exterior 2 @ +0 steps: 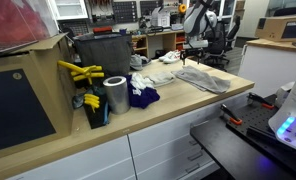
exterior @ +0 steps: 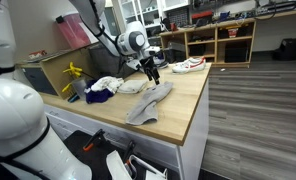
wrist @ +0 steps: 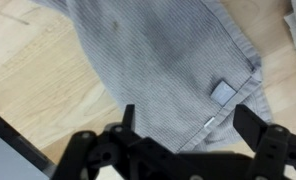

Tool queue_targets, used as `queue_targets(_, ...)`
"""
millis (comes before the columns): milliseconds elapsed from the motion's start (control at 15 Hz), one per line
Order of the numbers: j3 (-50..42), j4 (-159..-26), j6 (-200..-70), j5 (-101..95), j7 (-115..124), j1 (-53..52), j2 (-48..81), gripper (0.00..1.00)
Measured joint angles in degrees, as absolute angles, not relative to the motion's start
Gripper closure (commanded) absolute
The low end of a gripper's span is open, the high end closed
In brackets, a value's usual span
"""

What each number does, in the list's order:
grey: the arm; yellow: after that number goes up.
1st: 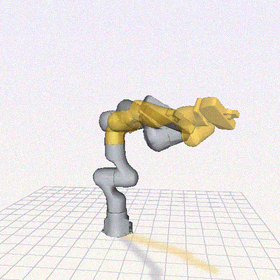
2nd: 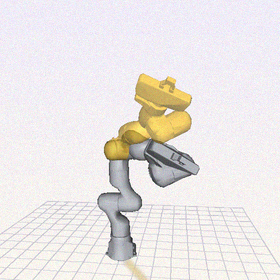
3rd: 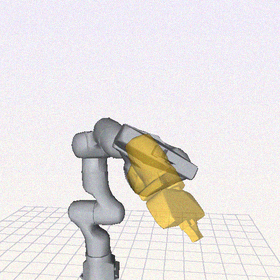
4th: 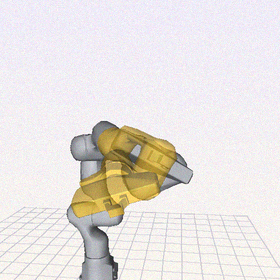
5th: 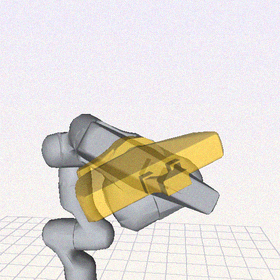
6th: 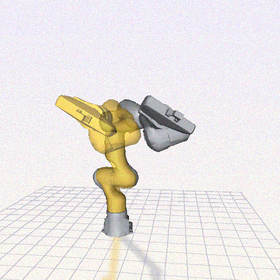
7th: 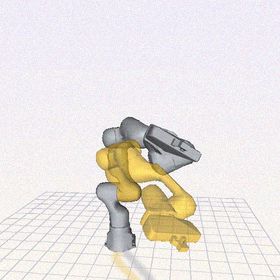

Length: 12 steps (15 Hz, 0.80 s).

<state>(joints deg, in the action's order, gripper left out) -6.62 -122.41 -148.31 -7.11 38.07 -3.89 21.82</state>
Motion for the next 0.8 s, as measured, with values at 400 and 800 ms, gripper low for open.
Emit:
queue_targets(400, -6.8, -114.4, -143.1, -4.5, 45.2, -6.1, 28.3, 0.0)
queue_targets(800, -6.3, -108.7, -140.4, -0.4, 45.5, -6.2, 33.8, 0.0)
